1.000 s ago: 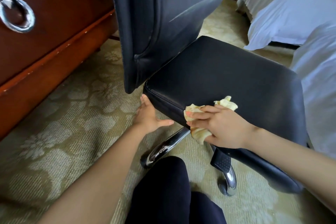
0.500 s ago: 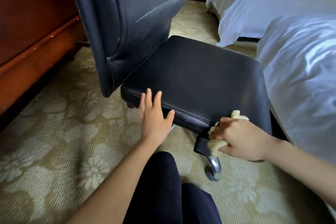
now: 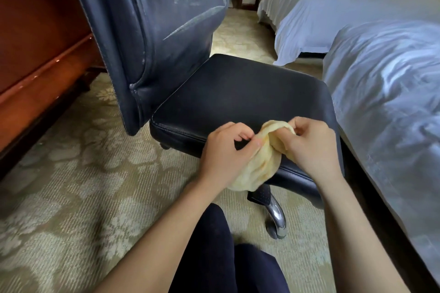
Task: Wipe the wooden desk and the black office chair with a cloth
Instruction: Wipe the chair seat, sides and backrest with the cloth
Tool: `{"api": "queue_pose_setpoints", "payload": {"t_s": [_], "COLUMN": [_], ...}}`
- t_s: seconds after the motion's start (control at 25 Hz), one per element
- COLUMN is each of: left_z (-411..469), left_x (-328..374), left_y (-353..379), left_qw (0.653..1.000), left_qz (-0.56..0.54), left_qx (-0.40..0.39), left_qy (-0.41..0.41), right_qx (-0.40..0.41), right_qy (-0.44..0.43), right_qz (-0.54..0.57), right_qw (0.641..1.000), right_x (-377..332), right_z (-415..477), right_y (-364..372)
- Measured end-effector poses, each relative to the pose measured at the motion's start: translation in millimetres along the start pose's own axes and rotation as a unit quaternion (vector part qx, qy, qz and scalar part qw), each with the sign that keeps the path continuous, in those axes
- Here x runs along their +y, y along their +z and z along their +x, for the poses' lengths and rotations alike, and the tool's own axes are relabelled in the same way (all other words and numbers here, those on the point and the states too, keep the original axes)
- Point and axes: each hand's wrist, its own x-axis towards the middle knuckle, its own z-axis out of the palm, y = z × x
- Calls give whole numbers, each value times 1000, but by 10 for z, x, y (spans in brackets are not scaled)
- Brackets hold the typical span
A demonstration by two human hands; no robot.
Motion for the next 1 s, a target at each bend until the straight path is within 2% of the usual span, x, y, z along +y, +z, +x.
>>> {"api": "queue_pose_setpoints", "payload": {"t_s": [0.08,0.12,0.2,0.24,0.28,0.36,0.52,0.64,0.68,0.72,0.76,0.8,0.88,0.96,1.0], "left_z": [48,76,135,159,177,188,183,224,242,260,272,277,275,254,251], "left_x": [-20,-27,-4,21,48,113,235,253,230,196,145,75,-94,-281,-383], "left_y": [-66,-97,-149,-162,-170,-190,-233,-250,-256,-272,-288,-308,-353,-406,-442], "left_qw": [1000,1000,998,996,992,974,897,853,851,864,890,920,964,978,980], "left_qz": [5,-6,-41,-59,-85,-170,-376,-464,-467,-444,-391,-319,-163,-70,-52], "left_qx": [-4,-12,-39,-56,-76,-118,-196,-209,-209,-207,-201,-192,-172,-160,-149], "left_qy": [-2,-9,-32,-45,-60,-96,-126,-118,-118,-117,-118,-120,-120,-118,-125], "right_qx": [-67,-145,-318,-366,-384,-381,-386,-394,-402,-411,-413,-394,-294,-157,-112], "right_qy": [-9,-9,2,21,40,70,49,68,93,113,119,114,85,29,-4], "right_qz": [-6,19,147,221,273,312,332,407,420,420,409,380,283,173,129], "right_qw": [998,989,937,904,881,867,859,821,808,801,805,829,909,972,985], "right_x": [-15,-20,-23,-10,44,158,276,229,205,195,215,243,299,378,412], "right_z": [5,20,58,84,119,175,176,55,7,-34,-70,-93,-91,-2,77], "right_y": [-79,-144,-277,-312,-320,-273,-42,142,185,224,261,284,274,178,97]}}
